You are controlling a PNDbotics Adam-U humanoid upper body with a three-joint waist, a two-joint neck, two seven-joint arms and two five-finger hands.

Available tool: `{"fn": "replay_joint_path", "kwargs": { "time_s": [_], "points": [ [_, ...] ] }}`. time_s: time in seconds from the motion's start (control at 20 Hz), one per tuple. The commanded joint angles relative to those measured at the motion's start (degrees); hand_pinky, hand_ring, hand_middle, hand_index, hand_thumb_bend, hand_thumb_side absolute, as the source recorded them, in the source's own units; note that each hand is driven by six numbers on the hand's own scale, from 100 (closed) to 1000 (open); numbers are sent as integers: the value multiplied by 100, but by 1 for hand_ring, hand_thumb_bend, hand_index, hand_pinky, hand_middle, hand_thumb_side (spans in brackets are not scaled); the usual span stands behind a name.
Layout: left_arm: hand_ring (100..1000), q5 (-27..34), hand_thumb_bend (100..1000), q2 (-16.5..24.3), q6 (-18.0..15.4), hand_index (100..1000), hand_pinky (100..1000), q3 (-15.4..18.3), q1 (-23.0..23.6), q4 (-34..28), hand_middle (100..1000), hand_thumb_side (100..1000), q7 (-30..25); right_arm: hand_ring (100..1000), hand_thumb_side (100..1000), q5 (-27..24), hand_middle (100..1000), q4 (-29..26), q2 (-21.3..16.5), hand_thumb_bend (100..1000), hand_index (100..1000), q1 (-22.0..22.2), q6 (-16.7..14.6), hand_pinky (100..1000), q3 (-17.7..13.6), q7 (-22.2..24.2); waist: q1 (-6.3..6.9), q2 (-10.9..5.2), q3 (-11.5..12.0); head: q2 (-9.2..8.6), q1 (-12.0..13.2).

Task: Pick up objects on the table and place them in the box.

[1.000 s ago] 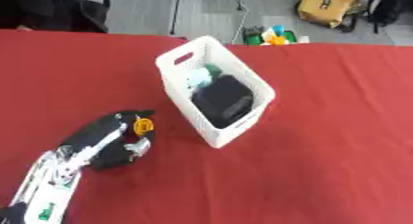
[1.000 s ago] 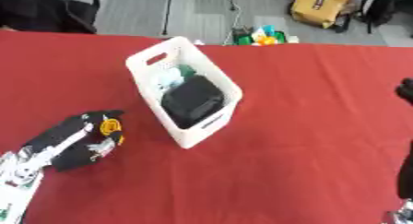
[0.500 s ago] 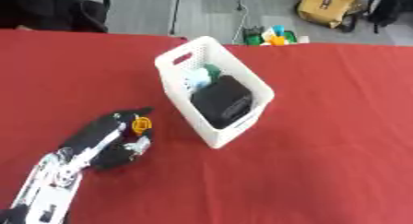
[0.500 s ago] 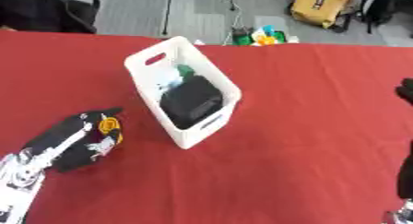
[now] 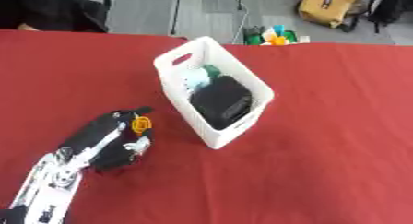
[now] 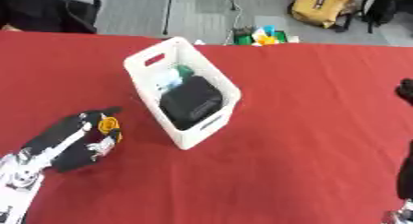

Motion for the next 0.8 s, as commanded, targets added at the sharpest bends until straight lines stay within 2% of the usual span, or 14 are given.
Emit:
{"fn": "replay_joint_path", "kwargs": {
  "time_s": [0.05,0.2,0.8],
  "points": [
    [742,31,100,118,18,1000,970,-17,-47,-125,686,1000,-55,746,972,-41,646,-132,-58,100,754,-35,7,759,-23,9,22,-100,2,-72,-14],
    [723,30,100,128,41,1000,962,0,-60,-166,655,1000,-38,746,972,-46,646,-132,-60,100,754,-34,8,760,-25,9,25,-101,-1,-82,-18],
    [704,53,100,156,93,992,949,35,-106,-357,636,1000,40,747,962,-58,647,-132,-74,100,755,-33,7,762,-21,16,30,-114,18,-83,-31]
  ]
}}
